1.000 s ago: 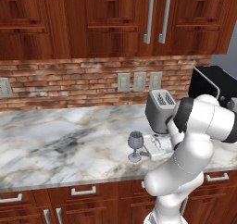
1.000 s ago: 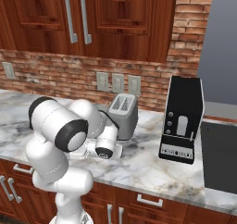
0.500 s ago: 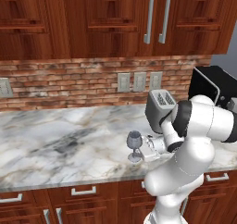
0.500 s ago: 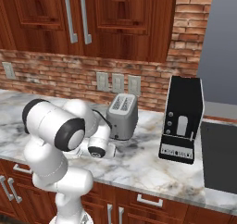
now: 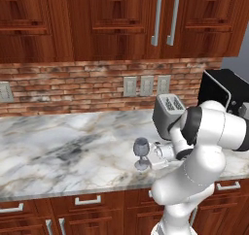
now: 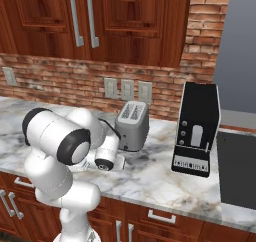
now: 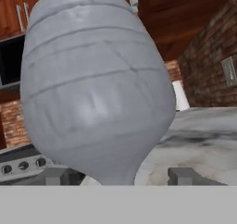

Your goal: Retrieve the wine glasses from the counter and place one next to each plate.

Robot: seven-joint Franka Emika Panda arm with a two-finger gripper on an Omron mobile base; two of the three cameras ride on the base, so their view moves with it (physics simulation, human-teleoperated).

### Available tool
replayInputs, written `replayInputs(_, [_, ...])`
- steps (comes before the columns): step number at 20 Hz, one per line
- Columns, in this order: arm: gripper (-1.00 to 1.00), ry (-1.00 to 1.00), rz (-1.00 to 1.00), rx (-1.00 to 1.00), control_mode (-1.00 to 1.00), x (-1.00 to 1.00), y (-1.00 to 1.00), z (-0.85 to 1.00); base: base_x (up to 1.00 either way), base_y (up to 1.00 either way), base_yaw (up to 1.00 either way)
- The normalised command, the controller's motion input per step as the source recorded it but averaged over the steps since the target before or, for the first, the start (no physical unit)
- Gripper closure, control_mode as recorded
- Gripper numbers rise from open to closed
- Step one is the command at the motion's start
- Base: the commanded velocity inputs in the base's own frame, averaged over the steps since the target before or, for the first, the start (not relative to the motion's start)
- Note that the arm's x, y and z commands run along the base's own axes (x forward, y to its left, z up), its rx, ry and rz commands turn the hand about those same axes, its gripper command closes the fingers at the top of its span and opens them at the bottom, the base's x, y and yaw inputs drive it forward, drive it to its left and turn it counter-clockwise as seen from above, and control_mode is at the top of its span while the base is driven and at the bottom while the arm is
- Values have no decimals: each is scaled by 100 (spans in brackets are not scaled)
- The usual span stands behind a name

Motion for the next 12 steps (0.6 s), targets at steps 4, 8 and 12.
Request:
replayInputs(4, [100,-1,0,0,-100,-3,-13,0,0,0,0])
replayInputs(8, [100,0,0,0,-100,-1,-3,0,0,0,0])
replayInputs(12, [100,-1,0,0,-100,-2,0,11,0,0,0])
